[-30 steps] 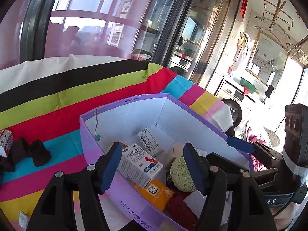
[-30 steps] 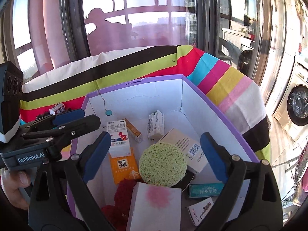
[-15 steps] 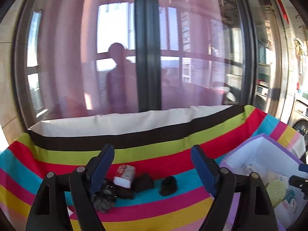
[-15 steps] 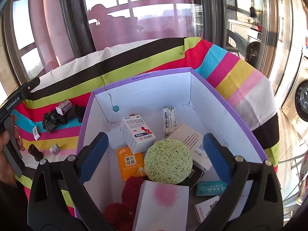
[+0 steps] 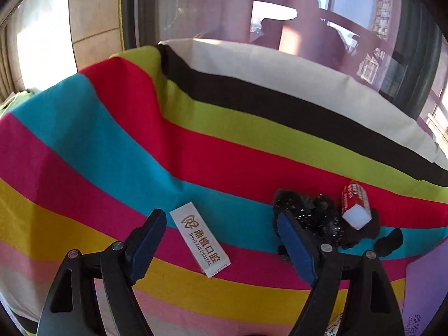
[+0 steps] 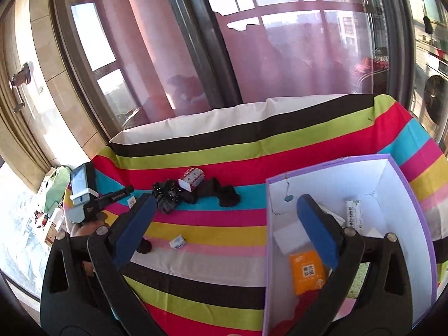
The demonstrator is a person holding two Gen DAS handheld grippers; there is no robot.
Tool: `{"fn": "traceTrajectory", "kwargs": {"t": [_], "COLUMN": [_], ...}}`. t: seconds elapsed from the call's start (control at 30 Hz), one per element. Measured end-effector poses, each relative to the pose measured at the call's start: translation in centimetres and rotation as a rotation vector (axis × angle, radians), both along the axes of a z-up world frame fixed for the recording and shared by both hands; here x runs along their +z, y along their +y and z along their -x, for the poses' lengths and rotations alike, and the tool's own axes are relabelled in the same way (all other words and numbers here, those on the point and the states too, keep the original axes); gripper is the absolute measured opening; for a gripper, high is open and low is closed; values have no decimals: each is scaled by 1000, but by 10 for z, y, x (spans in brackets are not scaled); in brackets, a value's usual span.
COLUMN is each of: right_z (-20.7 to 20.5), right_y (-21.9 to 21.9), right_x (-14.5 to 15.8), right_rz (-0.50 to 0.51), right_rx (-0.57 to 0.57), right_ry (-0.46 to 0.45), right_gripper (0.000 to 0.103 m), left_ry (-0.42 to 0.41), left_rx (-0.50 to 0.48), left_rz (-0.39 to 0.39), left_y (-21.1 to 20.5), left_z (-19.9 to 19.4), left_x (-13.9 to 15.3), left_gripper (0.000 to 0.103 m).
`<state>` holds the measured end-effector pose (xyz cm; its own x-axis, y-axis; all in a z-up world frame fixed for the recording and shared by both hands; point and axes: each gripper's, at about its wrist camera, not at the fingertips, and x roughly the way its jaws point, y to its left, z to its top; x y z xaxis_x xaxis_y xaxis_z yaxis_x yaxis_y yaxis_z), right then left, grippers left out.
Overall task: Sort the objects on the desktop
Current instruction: 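Move both tools back toward the dental box and red box, then grasp the white DING ZHI DENTAL box with the left tool while the right grasps the red box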
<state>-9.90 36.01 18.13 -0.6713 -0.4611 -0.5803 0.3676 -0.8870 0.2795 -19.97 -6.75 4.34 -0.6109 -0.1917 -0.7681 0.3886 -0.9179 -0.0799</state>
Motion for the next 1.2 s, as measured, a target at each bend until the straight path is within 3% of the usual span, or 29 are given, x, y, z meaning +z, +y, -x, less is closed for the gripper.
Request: {"fn": "traceTrajectory", "kwargs": {"t": [0.2, 0.43, 0.63, 0.77, 1.03, 1.1, 1.2], "right_z": [41, 103, 150, 170, 184, 185, 188], "right_y": [-68, -148, -189, -205, -222, -224, -226], "right_x": [-12, -66, -110, -139, -163, -165, -172], "right_rz": [-15, -65, -87, -103, -138, -141, -173], "right_rx": [63, 70, 39, 26, 10, 9, -3], "right_ry": [-102, -266, -367, -441, -468, -466, -477], "right_gripper": [101, 101, 101, 92, 87, 81, 70], "left_ry": [-89, -98, -131, -155, -140, -137, -135], "left_rx": [76, 74, 52, 33, 3, 1, 1], "left_rz": [-76, -110, -83, 13, 34, 32, 29], "left_y": [-37, -43, -36, -24, -14, -12, -11], "left_z": [4, 3, 5, 6, -2, -5, -9], "left_x": [-41, -54, -66, -72, -71, -70, -70], "left_gripper": [82, 82, 79, 76, 50, 38, 31]}}
